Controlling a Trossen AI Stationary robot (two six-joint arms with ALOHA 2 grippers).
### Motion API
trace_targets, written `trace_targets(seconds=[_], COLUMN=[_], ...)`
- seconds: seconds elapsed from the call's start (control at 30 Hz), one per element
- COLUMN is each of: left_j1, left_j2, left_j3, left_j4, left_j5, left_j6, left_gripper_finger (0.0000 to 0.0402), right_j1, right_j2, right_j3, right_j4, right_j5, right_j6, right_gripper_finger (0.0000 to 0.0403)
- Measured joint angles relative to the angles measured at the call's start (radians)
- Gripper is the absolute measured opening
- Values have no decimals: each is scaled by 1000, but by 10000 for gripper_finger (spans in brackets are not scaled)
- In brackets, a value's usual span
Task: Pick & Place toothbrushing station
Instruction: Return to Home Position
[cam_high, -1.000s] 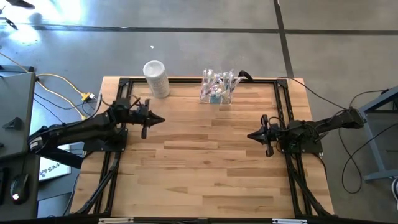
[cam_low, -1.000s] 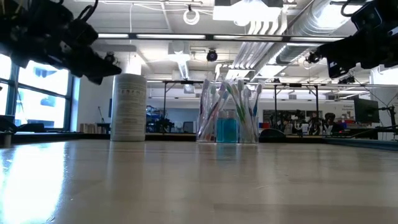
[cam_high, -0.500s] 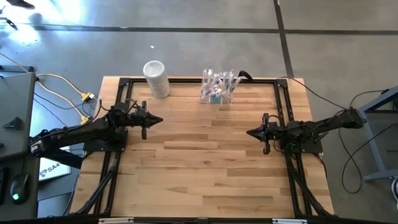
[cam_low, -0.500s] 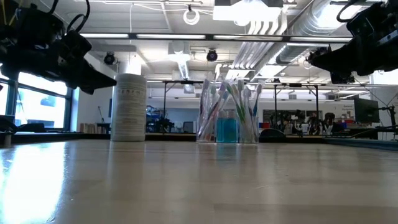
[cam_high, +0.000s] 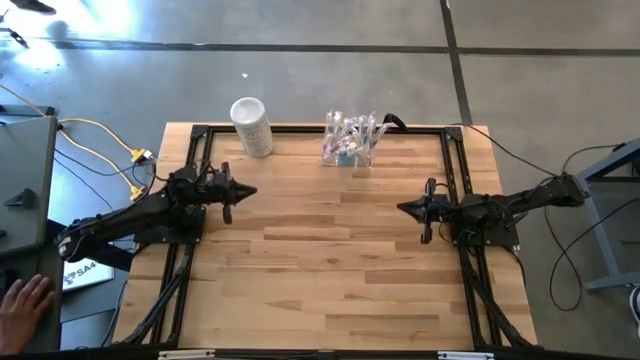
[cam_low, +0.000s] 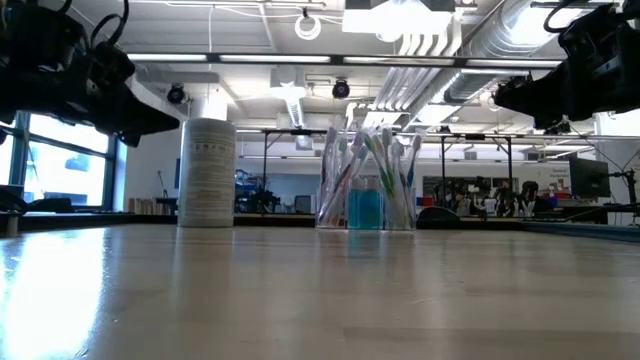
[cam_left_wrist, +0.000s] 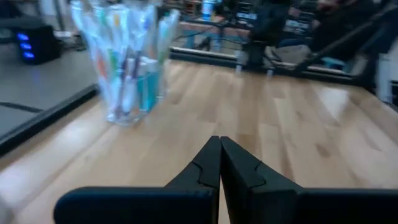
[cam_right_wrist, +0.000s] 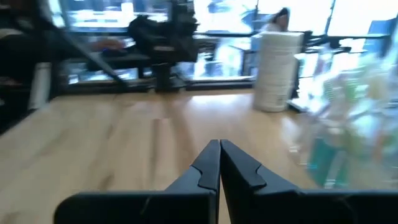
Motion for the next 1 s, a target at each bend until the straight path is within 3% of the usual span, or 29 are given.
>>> trace_targets(seconds=[0.2,0.5,0.83,1.0], left_j1=[0,0,0,0], left_j2=[-110,-163,-163,-163], left_j3=[-1,-2,-2,-2], left_j4=[-28,-29,-28,-28], left_j5=[-73,-74,-74,-85], left_j6=[-56,-79,-97,-104], left_gripper_finger=[0,0,0,0], right_j1=[0,0,0,0], right_j2=[-30,-90,-243,-237], right_j3=[0,-1,5,6], right_j4=[3,-17,-120,-120], right_j5=[167,173,173,174], right_j6=[-22,-50,-48,-62], right_gripper_finger=[2,2,3,3])
